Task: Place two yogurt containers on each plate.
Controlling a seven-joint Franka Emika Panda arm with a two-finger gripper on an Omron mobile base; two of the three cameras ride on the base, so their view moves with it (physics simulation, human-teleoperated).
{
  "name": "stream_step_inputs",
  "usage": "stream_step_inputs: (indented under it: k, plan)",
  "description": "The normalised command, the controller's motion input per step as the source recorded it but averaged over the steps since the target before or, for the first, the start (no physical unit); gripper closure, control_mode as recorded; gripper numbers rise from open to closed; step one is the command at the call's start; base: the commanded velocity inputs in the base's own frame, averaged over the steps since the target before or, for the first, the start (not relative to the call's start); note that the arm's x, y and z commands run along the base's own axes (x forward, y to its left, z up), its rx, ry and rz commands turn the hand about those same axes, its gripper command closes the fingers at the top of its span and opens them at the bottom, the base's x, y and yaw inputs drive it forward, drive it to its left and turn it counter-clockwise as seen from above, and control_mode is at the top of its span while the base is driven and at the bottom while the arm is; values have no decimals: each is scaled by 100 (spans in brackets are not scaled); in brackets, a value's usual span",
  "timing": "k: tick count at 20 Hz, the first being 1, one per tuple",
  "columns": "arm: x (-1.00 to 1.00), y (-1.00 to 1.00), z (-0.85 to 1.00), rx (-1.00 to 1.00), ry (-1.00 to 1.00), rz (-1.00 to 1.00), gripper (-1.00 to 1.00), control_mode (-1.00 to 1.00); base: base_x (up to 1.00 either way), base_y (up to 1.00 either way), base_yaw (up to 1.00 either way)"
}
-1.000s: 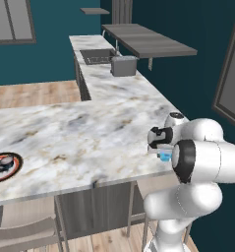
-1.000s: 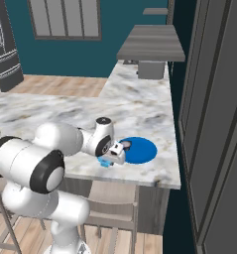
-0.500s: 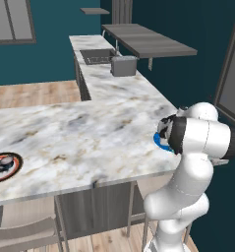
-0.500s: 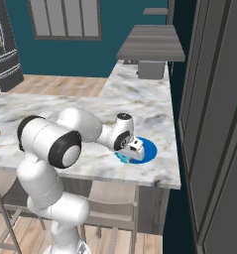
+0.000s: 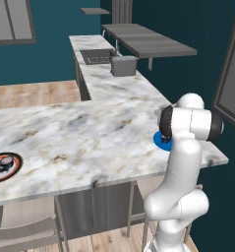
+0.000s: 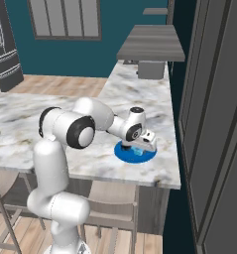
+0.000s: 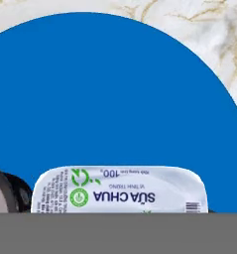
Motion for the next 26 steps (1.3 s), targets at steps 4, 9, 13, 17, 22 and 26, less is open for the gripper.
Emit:
stream_step_inputs:
  k: [4, 9, 13, 17, 22, 26]
  plan:
    - [19, -24, -24, 0, 0, 0, 100, -100, 0, 0, 0]
    - [4, -16, -15, 0, 0, 0, 100, -100, 0, 0, 0]
    - [0, -1, -11, 0, 0, -2, 100, -100, 0, 0, 0]
    - [0, 0, -2, 0, 0, -4, -100, -100, 0, 0, 0]
    - [0, -3, 0, 0, -1, -5, -100, -100, 0, 0, 0]
    - [4, 0, 0, 0, -8, -2, -100, -100, 0, 0, 0]
